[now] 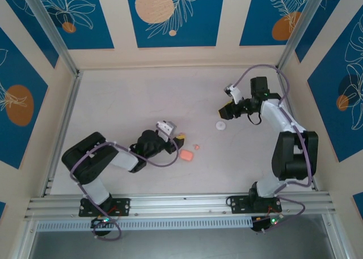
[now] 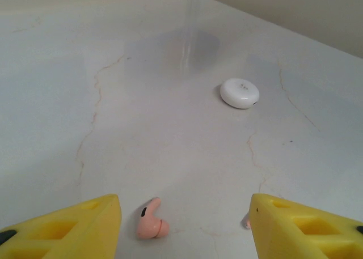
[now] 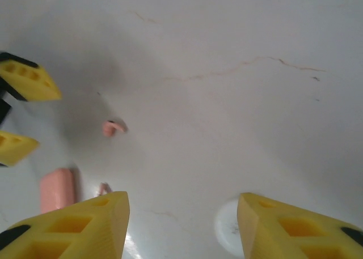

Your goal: Insert wireless bluetooth earbuds into charging case

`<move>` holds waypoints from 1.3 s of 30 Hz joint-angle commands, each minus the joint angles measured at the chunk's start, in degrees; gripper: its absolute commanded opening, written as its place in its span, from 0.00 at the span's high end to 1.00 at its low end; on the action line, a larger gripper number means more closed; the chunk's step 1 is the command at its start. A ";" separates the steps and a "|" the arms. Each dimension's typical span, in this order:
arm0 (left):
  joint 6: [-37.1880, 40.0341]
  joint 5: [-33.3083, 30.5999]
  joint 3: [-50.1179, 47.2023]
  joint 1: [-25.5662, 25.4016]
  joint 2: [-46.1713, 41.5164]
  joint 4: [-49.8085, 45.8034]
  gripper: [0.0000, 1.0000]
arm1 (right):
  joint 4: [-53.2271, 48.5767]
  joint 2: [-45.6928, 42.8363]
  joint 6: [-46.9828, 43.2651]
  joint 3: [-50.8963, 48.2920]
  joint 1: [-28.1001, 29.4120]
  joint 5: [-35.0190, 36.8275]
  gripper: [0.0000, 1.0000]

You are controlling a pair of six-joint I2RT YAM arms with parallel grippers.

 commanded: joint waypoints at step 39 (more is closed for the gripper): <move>-19.92 -3.34 61.97 -10.24 17.94 -110.57 0.29 | 19.97 -33.44 48.50 -28.97 -0.45 0.00 0.23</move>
